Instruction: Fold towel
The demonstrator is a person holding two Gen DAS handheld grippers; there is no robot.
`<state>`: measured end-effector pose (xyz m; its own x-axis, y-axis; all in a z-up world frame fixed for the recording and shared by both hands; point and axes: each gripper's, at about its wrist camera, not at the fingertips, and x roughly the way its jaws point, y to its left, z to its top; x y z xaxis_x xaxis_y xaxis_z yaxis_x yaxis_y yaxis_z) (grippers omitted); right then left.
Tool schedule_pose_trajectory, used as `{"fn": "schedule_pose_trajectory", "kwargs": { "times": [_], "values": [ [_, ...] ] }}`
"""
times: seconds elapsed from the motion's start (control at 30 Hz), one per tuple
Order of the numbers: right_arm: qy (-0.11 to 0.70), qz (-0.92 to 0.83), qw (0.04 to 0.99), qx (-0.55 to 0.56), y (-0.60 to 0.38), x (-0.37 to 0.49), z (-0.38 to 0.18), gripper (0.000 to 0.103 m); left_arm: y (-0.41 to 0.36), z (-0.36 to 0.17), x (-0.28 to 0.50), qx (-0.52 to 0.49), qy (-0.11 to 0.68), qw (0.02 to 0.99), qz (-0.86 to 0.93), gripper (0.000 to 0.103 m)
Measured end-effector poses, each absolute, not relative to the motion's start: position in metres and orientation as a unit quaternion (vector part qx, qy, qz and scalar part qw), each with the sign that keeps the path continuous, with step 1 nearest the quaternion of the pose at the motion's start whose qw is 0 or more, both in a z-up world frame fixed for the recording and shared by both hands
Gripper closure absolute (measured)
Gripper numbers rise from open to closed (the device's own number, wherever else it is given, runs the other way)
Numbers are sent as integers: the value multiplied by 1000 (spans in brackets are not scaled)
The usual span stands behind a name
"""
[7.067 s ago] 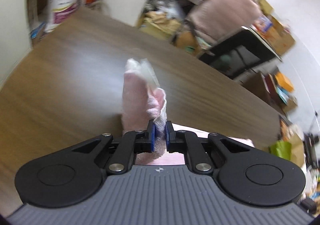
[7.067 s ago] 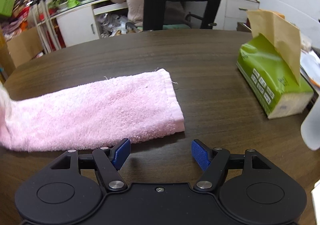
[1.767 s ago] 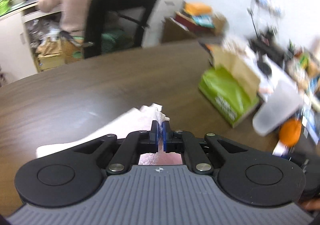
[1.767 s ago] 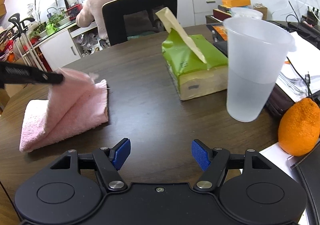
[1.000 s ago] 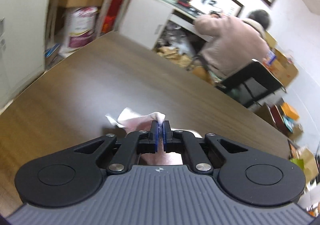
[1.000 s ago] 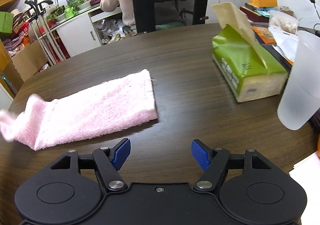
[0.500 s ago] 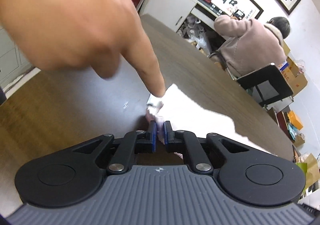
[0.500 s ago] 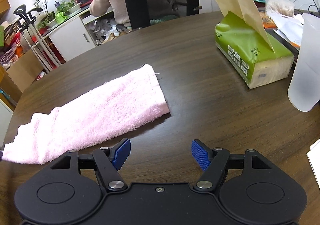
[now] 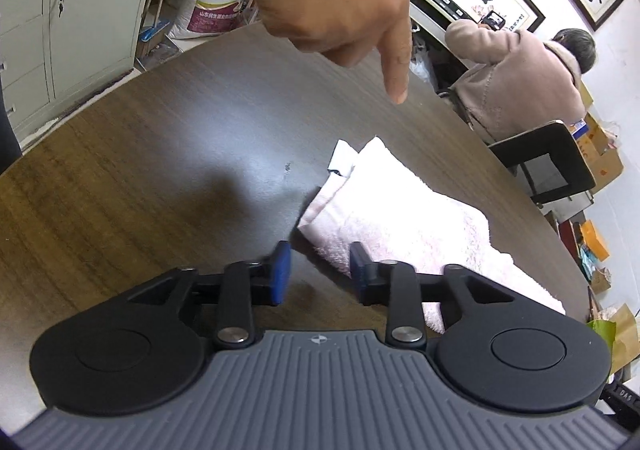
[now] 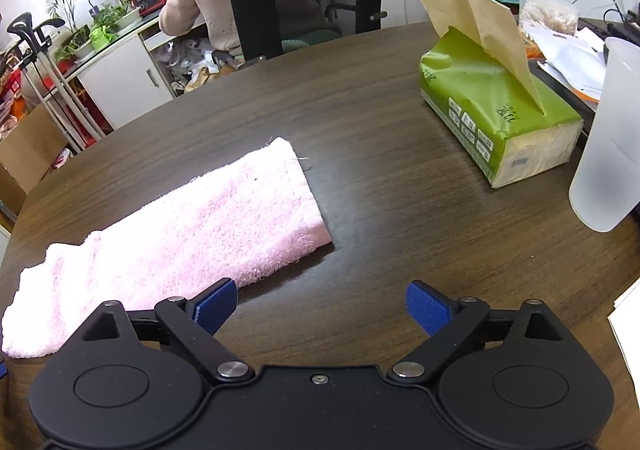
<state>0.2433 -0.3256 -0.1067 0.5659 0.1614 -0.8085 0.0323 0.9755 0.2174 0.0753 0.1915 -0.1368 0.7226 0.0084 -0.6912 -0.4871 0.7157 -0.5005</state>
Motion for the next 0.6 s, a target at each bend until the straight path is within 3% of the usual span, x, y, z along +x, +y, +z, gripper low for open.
{"fn": "schedule_pose_trajectory", "kwargs": {
  "times": [0.23,0.37,0.6],
  "values": [
    [468,34,878,97,-323,246,-107,11,186,-131,85,-342,344,863,139,61],
    [469,28,878,96,-327,248,-108,11,184,-120,84,-313,344,875,131,48],
    [471,24,877,94,-329,253,-109,11,191,-110,82,-318,348,871,139,42]
  ]
}}
